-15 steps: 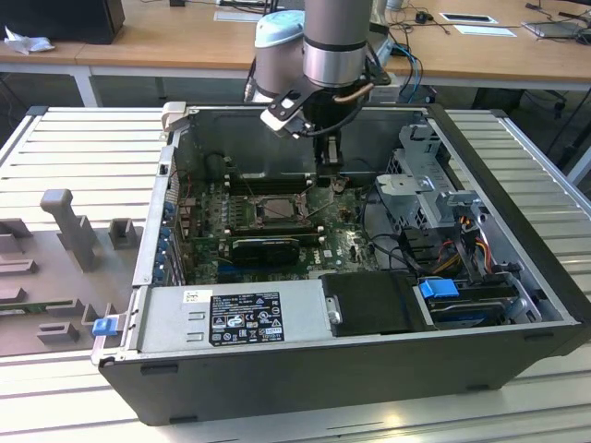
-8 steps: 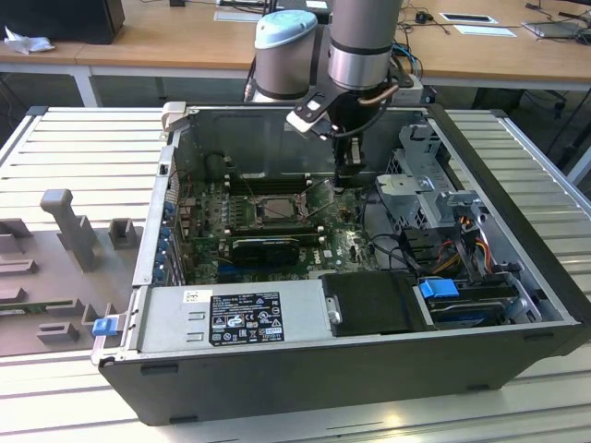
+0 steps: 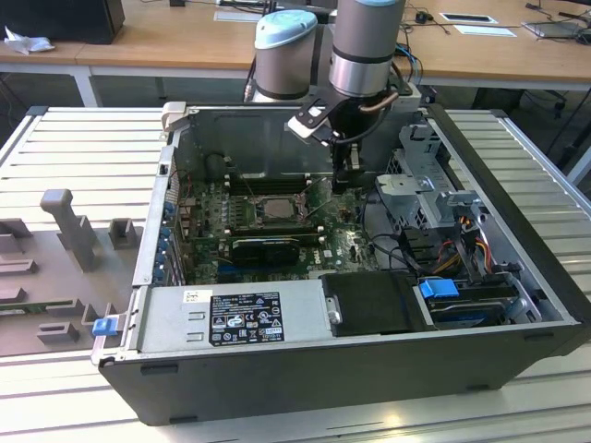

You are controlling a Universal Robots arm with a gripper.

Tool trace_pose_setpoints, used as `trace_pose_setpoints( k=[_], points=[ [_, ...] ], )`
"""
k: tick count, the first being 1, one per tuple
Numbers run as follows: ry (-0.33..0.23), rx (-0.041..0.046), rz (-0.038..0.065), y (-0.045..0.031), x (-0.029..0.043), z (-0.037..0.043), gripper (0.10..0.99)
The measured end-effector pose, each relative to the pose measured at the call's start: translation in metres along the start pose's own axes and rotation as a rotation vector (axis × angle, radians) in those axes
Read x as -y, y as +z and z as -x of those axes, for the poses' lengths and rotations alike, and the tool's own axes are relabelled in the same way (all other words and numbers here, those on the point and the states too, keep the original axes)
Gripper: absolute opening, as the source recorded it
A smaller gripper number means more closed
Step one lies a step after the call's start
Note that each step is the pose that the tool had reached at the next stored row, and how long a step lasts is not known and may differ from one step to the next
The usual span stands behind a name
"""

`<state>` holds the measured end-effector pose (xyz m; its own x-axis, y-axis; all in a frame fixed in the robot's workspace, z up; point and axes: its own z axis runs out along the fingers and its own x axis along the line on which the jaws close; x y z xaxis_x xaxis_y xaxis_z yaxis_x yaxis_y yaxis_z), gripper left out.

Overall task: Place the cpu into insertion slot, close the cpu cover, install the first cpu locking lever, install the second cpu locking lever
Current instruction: 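Close the cpu cover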

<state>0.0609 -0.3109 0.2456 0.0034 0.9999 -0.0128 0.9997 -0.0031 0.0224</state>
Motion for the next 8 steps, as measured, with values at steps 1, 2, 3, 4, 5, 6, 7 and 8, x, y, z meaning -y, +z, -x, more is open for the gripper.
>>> trace_pose_setpoints(
  k=[1,2,3,4,5,6,7,8],
  points=[
    [0.0,-0.0001,0.0,-0.0009,0.0002,0.0,0.149],
    [0.0,-0.0002,0.0,-0.0014,0.0005,0.0,0.149],
    [0.0,-0.0003,0.0,-0.0013,0.0012,0.0,0.149],
    [0.0,-0.0001,0.0,-0.0014,0.0019,0.0,0.149],
    [0.0,-0.0001,0.0,-0.0015,0.0043,0.0,0.149],
    [0.0,-0.0001,0.0,-0.0015,0.0062,0.0,0.149],
    [0.0,-0.0001,0.0,-0.0016,0.0083,0.0,0.149],
    [0.0,-0.0001,0.0,-0.0016,0.0115,0.0,0.149]
  ],
)
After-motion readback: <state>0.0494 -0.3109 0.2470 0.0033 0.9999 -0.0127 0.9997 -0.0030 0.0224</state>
